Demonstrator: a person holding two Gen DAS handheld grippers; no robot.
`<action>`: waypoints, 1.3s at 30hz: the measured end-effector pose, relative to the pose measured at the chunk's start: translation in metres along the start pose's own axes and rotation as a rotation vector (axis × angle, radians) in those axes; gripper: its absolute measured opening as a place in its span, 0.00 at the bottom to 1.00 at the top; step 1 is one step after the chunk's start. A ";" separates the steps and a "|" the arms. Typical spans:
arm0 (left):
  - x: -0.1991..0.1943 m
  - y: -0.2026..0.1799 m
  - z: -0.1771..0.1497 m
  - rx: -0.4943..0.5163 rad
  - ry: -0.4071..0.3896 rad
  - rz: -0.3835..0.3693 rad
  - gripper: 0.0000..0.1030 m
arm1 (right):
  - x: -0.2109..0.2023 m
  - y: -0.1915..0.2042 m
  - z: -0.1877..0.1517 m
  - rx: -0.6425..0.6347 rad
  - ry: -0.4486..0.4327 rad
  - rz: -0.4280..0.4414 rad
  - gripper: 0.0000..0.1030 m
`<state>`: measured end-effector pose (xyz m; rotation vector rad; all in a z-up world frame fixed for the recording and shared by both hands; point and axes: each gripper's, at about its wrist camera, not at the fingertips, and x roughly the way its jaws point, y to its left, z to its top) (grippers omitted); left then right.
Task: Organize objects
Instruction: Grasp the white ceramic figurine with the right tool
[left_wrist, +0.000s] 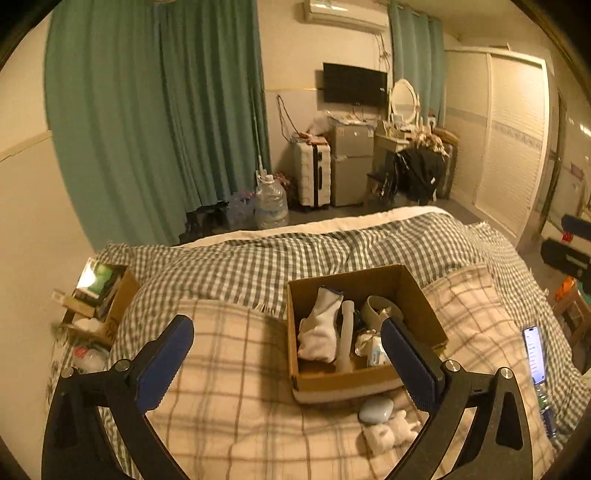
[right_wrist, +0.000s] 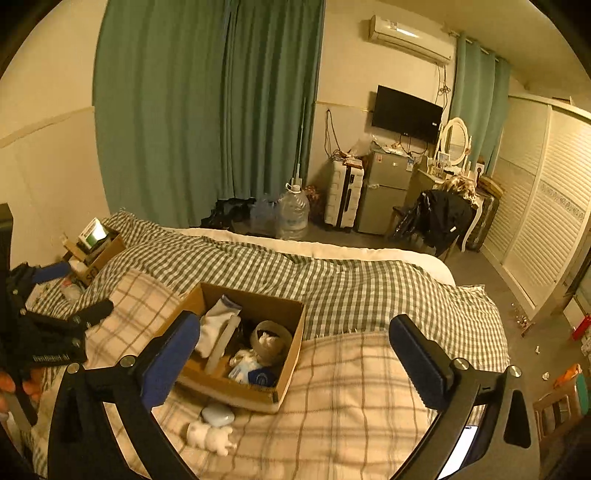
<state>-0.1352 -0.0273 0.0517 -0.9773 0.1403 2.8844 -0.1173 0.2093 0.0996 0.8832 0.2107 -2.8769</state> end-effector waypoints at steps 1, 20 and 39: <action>-0.006 0.001 -0.003 -0.006 -0.005 -0.001 1.00 | -0.005 0.002 -0.004 -0.004 -0.003 -0.002 1.00; 0.040 -0.020 -0.118 -0.026 0.078 0.108 1.00 | 0.054 0.049 -0.116 0.012 0.119 -0.017 1.00; 0.078 0.009 -0.155 -0.094 0.158 0.140 1.00 | 0.170 0.119 -0.193 -0.078 0.429 0.168 0.89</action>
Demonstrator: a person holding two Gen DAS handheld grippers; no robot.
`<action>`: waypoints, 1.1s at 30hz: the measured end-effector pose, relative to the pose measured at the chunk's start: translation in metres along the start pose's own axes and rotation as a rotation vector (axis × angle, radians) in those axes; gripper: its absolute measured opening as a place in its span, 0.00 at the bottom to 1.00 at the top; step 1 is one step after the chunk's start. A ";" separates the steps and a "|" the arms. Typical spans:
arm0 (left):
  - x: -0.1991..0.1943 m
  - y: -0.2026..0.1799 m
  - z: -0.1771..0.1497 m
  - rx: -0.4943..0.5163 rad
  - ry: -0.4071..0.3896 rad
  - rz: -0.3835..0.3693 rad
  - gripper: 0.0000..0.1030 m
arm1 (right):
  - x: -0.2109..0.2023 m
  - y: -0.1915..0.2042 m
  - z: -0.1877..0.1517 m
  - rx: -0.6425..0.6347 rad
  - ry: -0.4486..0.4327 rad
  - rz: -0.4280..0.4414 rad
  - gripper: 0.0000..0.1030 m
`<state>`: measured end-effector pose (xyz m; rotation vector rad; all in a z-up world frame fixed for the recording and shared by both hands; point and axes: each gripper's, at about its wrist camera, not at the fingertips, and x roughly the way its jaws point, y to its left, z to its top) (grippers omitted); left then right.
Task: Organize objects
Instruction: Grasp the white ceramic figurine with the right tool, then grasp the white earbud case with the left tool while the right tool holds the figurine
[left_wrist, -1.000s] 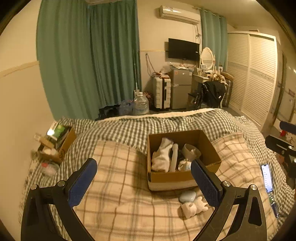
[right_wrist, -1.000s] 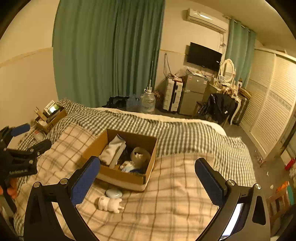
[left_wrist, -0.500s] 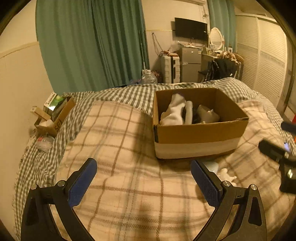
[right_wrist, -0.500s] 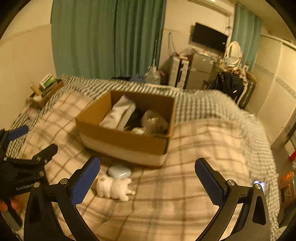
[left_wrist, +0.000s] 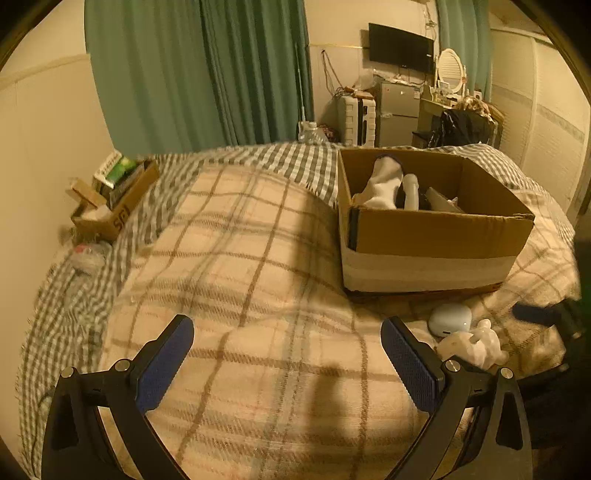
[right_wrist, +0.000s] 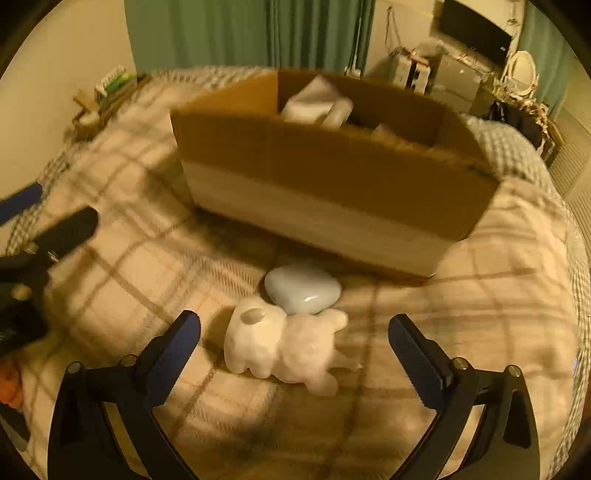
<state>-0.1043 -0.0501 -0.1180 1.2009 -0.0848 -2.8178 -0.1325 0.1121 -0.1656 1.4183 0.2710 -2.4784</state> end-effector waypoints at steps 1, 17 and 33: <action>0.002 0.002 -0.001 -0.009 0.011 -0.009 1.00 | 0.007 0.001 -0.001 -0.005 0.025 0.015 0.79; 0.004 -0.029 0.000 0.015 0.087 -0.086 1.00 | -0.078 -0.057 -0.002 0.047 -0.127 -0.114 0.70; 0.067 -0.134 0.008 0.143 0.193 -0.135 1.00 | -0.045 -0.094 0.002 0.047 -0.072 -0.144 0.70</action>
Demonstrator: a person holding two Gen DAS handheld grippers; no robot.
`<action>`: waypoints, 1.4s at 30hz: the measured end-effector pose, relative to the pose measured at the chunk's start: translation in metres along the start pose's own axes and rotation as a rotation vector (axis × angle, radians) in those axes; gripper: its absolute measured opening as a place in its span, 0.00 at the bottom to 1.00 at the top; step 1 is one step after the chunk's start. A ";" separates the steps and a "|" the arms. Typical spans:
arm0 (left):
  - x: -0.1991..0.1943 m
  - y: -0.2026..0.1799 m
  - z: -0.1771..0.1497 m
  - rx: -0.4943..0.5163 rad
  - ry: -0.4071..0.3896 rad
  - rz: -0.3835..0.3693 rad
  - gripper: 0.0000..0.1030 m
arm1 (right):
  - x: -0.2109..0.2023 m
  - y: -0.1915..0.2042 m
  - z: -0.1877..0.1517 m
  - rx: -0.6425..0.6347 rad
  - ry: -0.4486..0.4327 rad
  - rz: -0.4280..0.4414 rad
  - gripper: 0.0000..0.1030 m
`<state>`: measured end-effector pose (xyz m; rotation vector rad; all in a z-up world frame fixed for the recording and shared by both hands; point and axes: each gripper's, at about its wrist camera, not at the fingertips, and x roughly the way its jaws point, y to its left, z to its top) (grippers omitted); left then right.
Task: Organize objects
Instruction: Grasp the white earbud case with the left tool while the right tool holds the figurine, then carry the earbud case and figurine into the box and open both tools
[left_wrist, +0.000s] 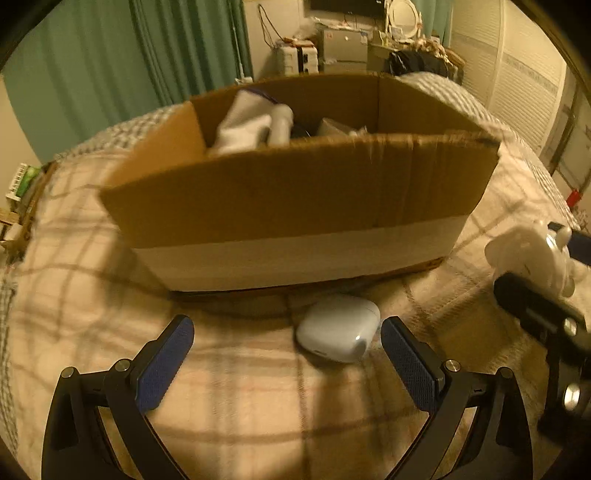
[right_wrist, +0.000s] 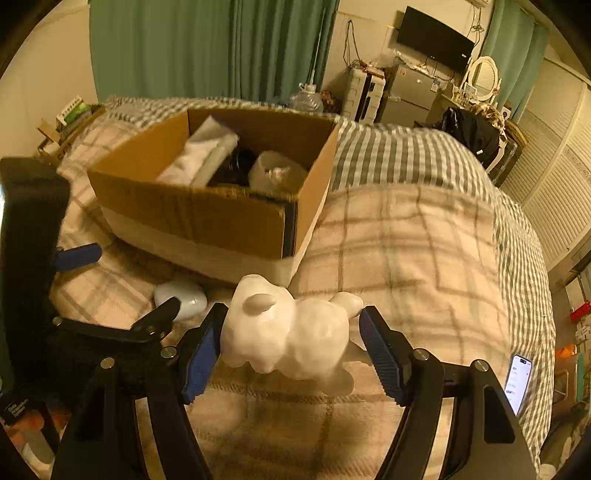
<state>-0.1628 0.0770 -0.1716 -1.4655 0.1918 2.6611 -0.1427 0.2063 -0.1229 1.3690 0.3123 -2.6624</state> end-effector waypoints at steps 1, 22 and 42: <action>0.006 -0.002 0.000 0.004 0.007 -0.006 1.00 | 0.003 0.000 -0.001 0.001 0.004 0.005 0.70; -0.019 0.004 -0.024 0.050 -0.006 -0.088 0.54 | -0.009 -0.003 -0.013 0.054 -0.043 0.012 0.68; -0.146 0.041 -0.020 -0.029 -0.252 -0.080 0.54 | -0.131 0.016 -0.010 0.050 -0.242 0.037 0.66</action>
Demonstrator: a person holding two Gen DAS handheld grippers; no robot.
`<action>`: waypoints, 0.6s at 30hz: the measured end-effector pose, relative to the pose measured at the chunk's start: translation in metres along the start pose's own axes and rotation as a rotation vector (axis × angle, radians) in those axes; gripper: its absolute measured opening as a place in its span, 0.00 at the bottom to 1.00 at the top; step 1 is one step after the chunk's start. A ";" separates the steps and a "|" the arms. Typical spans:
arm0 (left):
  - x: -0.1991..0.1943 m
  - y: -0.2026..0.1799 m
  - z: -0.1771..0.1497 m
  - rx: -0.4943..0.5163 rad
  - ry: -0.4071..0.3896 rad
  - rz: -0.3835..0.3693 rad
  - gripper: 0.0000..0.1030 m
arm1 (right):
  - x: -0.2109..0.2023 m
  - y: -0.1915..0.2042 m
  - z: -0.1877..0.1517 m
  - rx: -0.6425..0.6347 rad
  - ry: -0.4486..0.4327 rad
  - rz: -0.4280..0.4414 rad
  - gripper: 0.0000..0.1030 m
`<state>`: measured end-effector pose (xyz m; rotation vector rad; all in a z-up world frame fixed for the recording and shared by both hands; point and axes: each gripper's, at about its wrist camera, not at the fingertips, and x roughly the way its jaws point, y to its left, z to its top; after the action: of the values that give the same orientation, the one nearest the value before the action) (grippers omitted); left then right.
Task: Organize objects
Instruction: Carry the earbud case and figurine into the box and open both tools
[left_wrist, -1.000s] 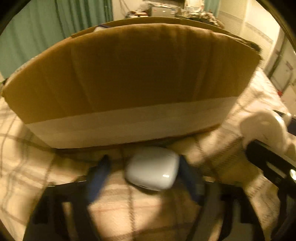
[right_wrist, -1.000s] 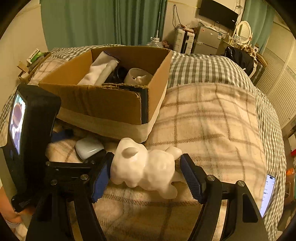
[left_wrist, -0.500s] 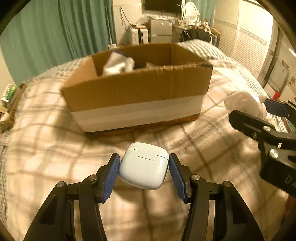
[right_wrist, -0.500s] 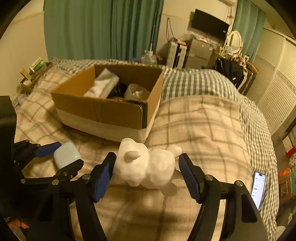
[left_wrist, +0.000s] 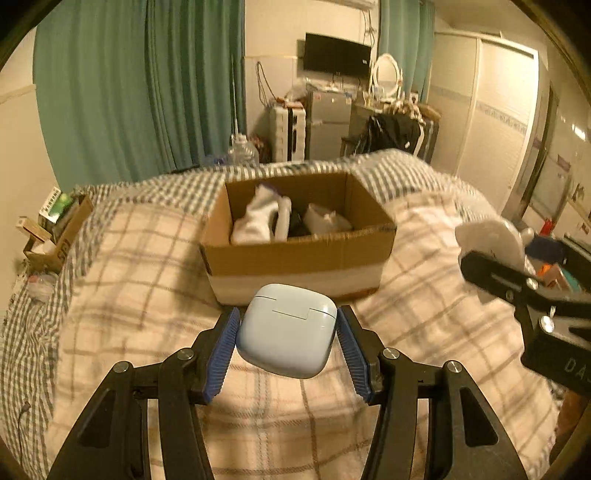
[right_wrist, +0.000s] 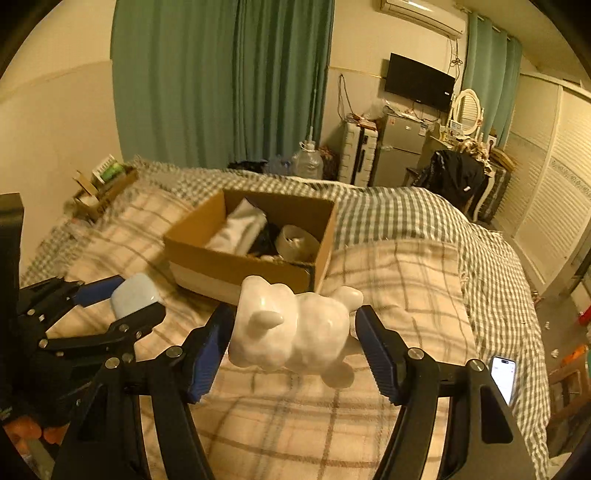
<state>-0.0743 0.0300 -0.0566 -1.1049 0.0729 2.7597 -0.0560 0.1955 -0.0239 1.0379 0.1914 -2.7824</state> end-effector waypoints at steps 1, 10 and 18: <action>-0.003 0.003 0.007 -0.006 -0.011 -0.001 0.54 | -0.003 0.000 0.003 0.002 -0.005 0.013 0.65; -0.015 0.010 0.069 -0.007 -0.087 -0.003 0.54 | -0.012 0.003 0.064 -0.036 -0.087 0.049 0.61; 0.009 0.014 0.128 0.017 -0.106 0.013 0.54 | 0.026 0.001 0.126 -0.041 -0.093 0.084 0.61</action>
<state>-0.1703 0.0311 0.0293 -0.9553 0.0902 2.8183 -0.1553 0.1692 0.0538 0.8842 0.1885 -2.7318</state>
